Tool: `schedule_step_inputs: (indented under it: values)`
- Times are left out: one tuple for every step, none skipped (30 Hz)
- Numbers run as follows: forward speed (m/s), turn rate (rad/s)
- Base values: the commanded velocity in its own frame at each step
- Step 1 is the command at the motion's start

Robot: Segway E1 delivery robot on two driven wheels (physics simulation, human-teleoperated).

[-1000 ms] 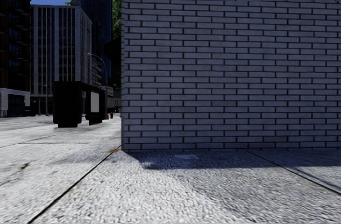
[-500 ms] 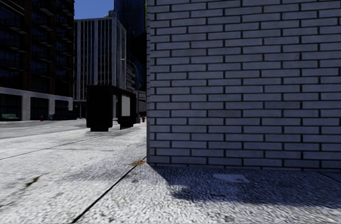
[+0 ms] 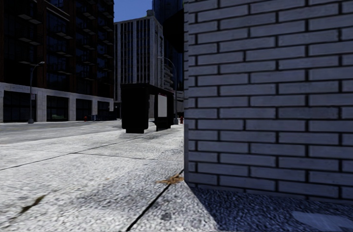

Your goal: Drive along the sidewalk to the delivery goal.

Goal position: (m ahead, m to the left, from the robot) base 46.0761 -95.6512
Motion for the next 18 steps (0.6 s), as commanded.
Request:
schedule_step_inputs:
  values:
    - [1.54,0.71]
    - [1.54,0.71]
    - [1.54,0.71]
    - [1.54,0.71]
    - [1.54,0.71]
    - [1.54,0.71]
    - [1.54,0.71]
    - [1.54,0.71]
    - [1.54,0.71]
    - [1.54,0.71]
    - [1.54,0.71]
    - [1.54,0.71]
    - [1.54,0.71]
    - [1.54,0.71]
    - [1.54,0.71]
    - [1.54,0.71]
    - [1.54,0.71]
    - [1.54,0.71]
